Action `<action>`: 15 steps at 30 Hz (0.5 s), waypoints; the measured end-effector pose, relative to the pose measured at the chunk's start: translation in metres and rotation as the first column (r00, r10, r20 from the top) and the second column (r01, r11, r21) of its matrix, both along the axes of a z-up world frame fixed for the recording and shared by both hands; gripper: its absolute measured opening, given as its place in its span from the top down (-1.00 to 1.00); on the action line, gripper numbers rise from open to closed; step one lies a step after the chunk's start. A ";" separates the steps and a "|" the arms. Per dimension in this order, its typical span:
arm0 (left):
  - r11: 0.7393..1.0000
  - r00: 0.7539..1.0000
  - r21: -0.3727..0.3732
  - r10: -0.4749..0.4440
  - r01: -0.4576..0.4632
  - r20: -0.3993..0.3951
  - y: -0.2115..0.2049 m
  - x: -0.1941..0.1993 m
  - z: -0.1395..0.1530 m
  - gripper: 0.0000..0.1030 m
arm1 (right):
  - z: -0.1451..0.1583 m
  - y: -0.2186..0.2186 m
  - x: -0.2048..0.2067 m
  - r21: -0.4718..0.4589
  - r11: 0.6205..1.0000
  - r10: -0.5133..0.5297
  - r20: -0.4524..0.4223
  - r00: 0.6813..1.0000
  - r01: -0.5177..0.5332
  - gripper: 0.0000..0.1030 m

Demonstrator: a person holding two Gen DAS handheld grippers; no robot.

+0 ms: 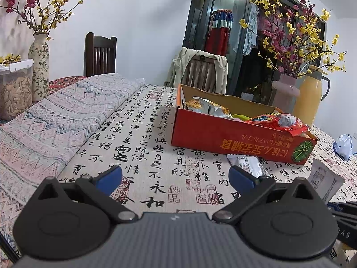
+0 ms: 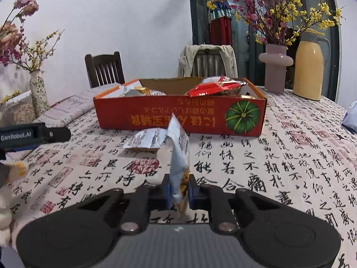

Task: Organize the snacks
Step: 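Grasp the thin white-and-blue packet on the table with the right gripper, then grasp the white sachet with the left gripper while the right gripper holds its packet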

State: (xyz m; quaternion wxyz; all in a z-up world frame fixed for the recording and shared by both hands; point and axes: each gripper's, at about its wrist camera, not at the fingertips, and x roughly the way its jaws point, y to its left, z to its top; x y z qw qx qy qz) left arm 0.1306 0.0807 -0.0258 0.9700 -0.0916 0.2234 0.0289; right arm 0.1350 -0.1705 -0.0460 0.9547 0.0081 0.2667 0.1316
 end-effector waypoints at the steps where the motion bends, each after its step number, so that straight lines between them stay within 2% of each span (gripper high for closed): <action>1: 1.000 1.000 0.001 0.000 0.000 0.000 0.000 0.000 0.000 -1.00 | 0.000 -0.001 0.000 0.003 1.000 -0.002 0.004 1.000 0.002 0.73; 15: 1.000 1.000 0.013 0.007 -0.007 -0.018 -0.001 0.003 -0.002 -1.00 | 0.019 -0.041 0.024 0.033 0.995 -0.099 0.112 0.989 0.096 0.74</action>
